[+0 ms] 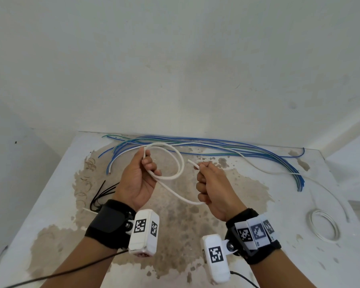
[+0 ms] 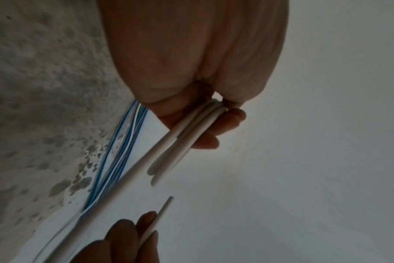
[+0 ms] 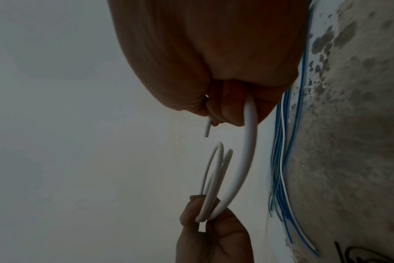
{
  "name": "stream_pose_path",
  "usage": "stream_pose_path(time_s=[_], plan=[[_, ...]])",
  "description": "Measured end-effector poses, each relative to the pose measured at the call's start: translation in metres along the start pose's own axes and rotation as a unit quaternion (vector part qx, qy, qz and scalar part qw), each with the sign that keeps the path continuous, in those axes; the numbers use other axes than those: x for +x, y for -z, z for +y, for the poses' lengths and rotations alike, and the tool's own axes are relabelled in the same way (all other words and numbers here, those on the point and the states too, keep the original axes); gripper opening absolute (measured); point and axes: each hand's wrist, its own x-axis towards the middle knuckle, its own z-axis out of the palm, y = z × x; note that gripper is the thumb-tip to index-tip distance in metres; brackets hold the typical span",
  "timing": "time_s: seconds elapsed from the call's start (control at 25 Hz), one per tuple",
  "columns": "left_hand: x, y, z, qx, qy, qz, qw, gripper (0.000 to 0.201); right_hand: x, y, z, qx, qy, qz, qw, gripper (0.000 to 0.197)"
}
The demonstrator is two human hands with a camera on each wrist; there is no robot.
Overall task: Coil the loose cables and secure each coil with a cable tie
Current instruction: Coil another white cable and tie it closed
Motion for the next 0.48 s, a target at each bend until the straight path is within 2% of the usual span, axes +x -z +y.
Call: stream_pose_path(time_s=[0.16,0.28,0.36,0.48], plan=[[-0.002,-0.003,0.0,0.045,0.022,0.014,0.999,0.023,0.004,0.002,0.001,0.042,0.006,0.021,0.999,0.019],[-0.008,-0.002,0.006,0.114,0.107,-0.032,0.987,0.019,0.013,0.01,-0.003,0.046,0.058,0.027,0.997,0.017],[-0.012,-0.002,0.01,0.17,0.154,-0.065,0.971,0.021,0.017,0.016,-0.005,0.002,0.099,0.009,0.995,0.012],[-0.016,-0.007,0.009,0.248,0.181,-0.078,0.948,0.025,0.018,0.014,-0.006,-0.093,0.135,-0.029,0.986,0.008]])
